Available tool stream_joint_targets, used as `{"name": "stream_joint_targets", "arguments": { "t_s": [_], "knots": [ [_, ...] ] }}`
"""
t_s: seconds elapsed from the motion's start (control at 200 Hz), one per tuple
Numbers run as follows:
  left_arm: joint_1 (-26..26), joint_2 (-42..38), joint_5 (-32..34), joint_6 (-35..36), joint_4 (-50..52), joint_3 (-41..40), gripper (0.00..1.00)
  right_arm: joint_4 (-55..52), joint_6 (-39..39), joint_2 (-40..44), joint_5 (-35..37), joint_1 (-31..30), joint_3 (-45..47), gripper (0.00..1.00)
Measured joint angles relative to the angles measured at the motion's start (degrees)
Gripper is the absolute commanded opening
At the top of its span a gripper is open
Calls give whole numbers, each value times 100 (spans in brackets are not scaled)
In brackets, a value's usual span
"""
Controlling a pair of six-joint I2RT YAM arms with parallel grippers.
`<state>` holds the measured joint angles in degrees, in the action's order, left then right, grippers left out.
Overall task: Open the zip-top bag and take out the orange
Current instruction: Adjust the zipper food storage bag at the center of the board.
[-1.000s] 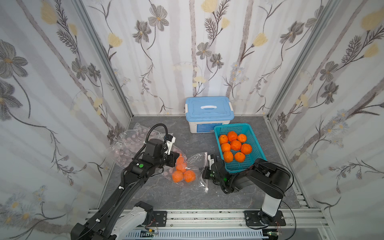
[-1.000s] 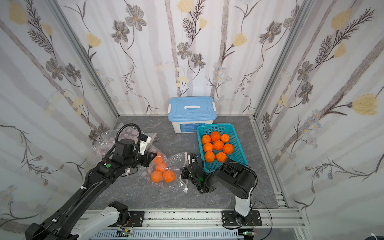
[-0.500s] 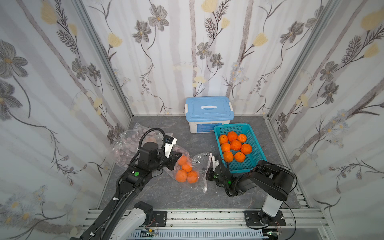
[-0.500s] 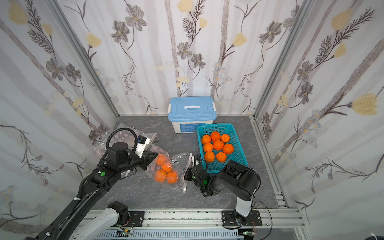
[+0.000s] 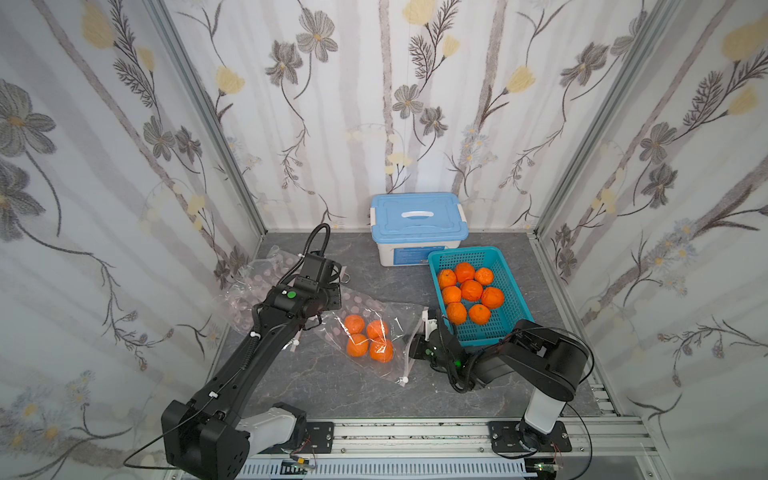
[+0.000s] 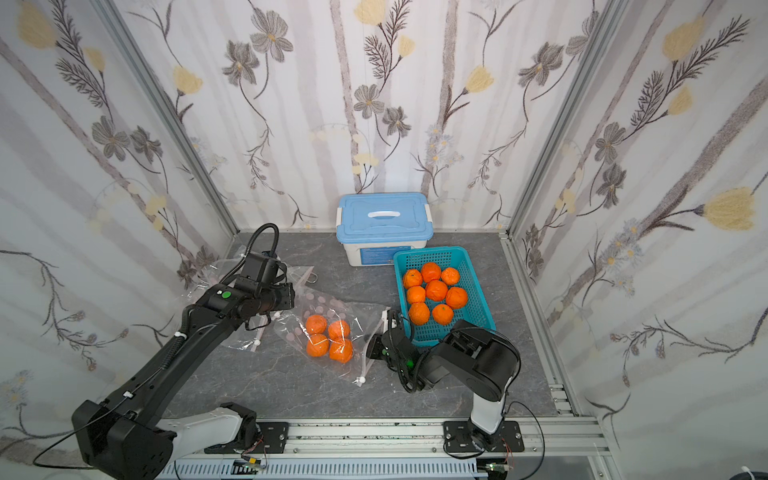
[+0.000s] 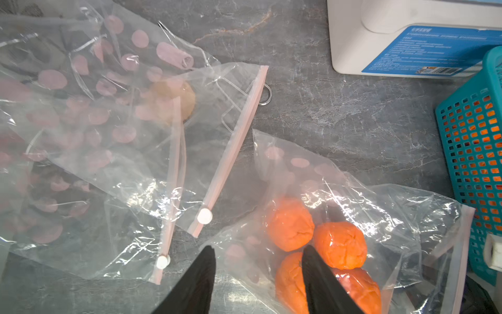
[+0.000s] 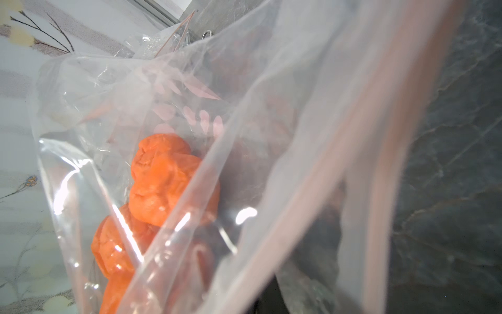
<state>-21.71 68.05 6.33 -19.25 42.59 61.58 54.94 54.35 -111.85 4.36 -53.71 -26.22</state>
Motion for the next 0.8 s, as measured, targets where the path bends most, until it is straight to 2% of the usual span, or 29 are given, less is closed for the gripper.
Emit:
{"name": "stream_joint_targets", "arguments": {
  "t_s": [0.095,0.175,0.275,0.4,0.64,0.804],
  "knots": [
    [-74,-13,-557,-378,-223,-680,38,-28,0,-11,-9,-9,-44,1],
    [-133,393,-778,-627,-369,-857,35,-37,-4,-7,-20,-28,-48,1],
    [-142,964,-680,-863,-575,-857,33,-98,-94,76,-35,-42,-48,2],
    [-138,1147,-367,-1178,-916,-1012,32,-162,-413,214,-192,-63,-50,7],
    [-39,1685,26,-1580,-1578,-1320,31,-501,-1451,570,-625,-111,-221,32],
    [-20,2184,-52,-1733,-1928,-1410,30,-846,-2046,675,-723,-118,-516,49]
  ]
}}
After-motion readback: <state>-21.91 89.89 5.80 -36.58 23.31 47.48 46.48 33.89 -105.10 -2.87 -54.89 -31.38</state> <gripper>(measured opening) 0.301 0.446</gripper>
